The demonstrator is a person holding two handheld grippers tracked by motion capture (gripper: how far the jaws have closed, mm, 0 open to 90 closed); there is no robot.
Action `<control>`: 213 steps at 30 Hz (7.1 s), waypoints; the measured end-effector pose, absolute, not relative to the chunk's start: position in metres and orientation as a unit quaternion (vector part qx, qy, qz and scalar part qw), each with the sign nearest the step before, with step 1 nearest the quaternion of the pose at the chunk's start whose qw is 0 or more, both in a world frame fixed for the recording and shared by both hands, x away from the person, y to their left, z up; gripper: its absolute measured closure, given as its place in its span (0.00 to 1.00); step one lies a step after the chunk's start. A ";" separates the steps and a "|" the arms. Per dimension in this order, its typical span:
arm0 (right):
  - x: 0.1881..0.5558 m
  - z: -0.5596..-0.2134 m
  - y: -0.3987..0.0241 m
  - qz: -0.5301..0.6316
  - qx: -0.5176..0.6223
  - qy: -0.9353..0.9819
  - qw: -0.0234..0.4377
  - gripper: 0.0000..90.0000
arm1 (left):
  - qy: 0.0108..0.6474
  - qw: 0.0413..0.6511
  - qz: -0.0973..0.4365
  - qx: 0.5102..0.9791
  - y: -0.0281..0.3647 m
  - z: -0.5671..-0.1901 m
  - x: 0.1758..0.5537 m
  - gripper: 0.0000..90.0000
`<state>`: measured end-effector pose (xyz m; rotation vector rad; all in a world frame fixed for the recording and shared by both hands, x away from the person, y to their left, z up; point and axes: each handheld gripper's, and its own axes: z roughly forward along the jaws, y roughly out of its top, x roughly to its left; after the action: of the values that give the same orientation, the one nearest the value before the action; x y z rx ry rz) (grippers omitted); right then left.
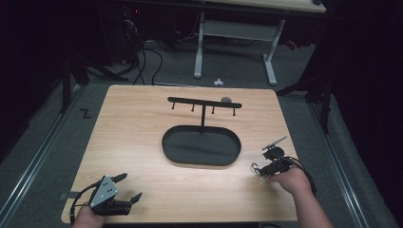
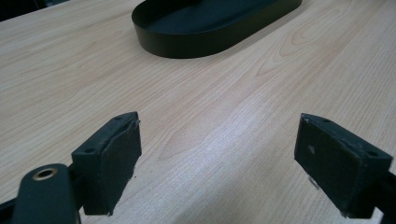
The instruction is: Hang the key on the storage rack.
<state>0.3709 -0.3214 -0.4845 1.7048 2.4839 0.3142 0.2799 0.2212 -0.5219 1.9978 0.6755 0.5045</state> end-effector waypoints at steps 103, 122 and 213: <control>0.367 -0.448 -0.287 0.121 0.530 0.835 0.083 0.81 | 0.272 0.464 0.202 0.819 0.220 -0.522 0.280 0.17; 0.371 -0.436 -0.283 0.131 0.531 0.833 0.076 0.80 | 0.271 0.465 0.203 0.818 0.220 -0.522 0.279 0.17; 0.447 -0.303 -0.221 0.194 0.514 0.826 0.128 0.80 | 0.272 0.468 0.202 0.816 0.221 -0.522 0.279 0.17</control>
<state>0.4468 -0.2214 -0.3035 1.4939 2.4023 0.5643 0.2793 0.2215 -0.5216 2.0014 0.6663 0.4942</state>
